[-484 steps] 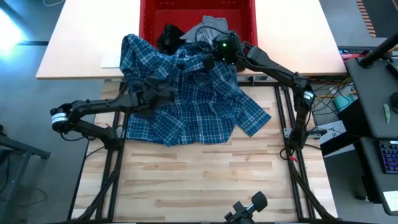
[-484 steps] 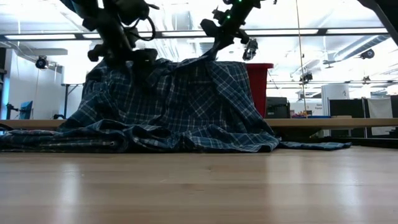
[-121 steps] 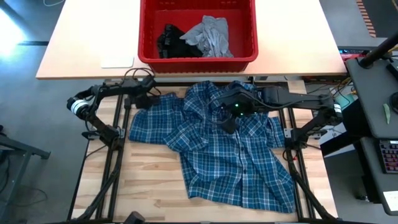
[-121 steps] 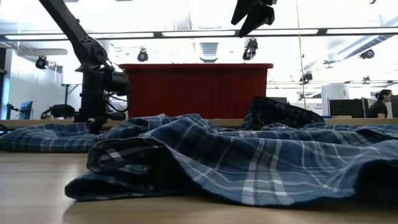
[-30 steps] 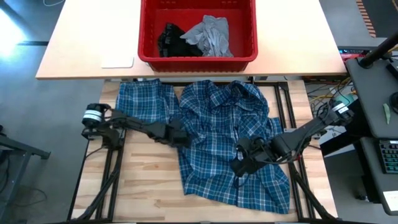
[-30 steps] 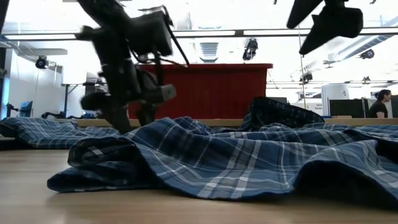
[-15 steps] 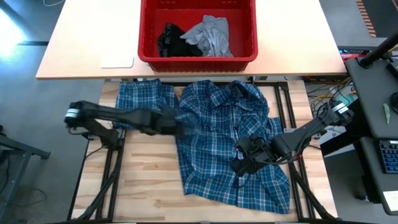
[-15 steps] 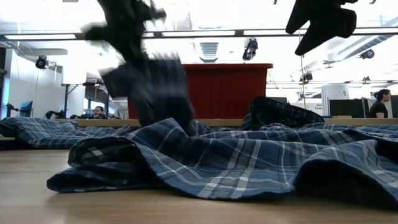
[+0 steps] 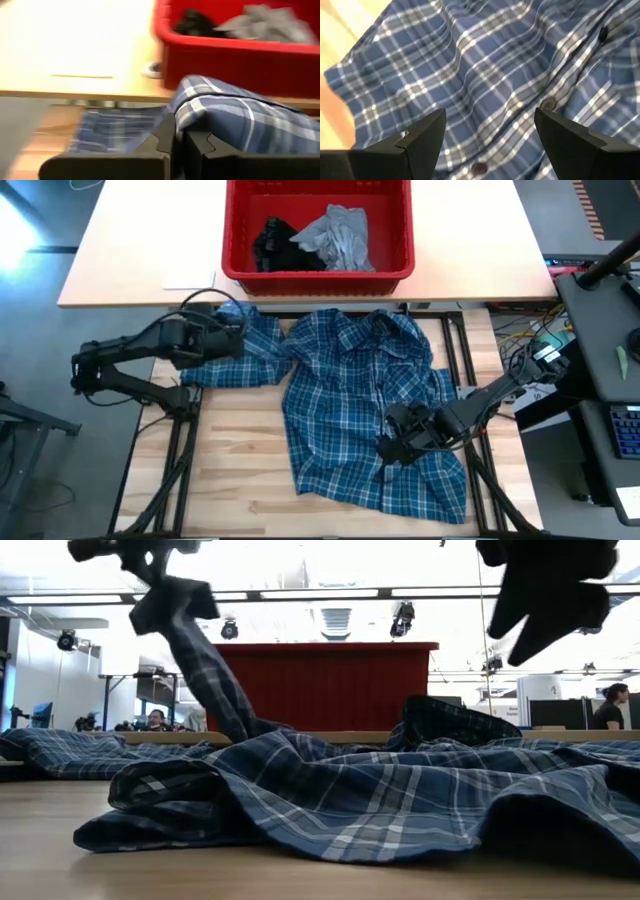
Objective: Fold Laundry from Bin
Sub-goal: Fold the blue patterned long sleeve shirt
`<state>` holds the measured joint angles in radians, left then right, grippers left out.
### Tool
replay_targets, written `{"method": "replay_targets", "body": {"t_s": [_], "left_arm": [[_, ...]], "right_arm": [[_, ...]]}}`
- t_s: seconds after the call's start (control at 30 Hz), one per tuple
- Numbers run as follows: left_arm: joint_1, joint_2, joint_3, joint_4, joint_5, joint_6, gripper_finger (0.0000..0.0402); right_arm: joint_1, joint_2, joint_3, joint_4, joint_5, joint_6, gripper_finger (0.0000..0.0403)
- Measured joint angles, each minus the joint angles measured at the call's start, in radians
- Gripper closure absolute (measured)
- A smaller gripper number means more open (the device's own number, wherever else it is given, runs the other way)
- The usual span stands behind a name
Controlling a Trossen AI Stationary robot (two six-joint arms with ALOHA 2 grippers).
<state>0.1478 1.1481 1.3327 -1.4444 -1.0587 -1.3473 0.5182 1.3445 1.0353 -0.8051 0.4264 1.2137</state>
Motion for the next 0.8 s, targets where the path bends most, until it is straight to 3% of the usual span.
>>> {"method": "replay_targets", "body": {"t_s": [0.1,0.2,0.37,0.5,0.67,0.8], "left_arm": [[0.131,-0.022,-0.058,-0.008,-0.017,0.042,0.0401],[0.291,-0.021,-0.118,-0.005,0.047,0.150,0.0401],[0.551,-0.004,-0.148,0.012,0.226,0.401,0.0377],[0.692,0.013,-0.083,0.062,0.417,0.650,0.0320],[0.742,0.015,0.048,0.061,0.691,0.852,0.0224],[0.657,-0.036,0.134,0.019,0.827,0.867,0.0168]], "right_arm": [[0.002,0.000,-0.002,-0.002,-0.049,0.009,0.0106],[0.001,0.000,-0.001,-0.001,-0.086,0.010,0.0106],[0.001,0.000,0.011,0.002,-0.093,0.010,0.0106],[0.001,0.000,0.009,0.002,-0.094,-0.003,0.0106],[0.008,0.000,-0.018,0.009,-0.098,-0.066,0.0106],[0.062,0.000,-0.029,0.006,-0.153,-0.125,0.0106]]}}
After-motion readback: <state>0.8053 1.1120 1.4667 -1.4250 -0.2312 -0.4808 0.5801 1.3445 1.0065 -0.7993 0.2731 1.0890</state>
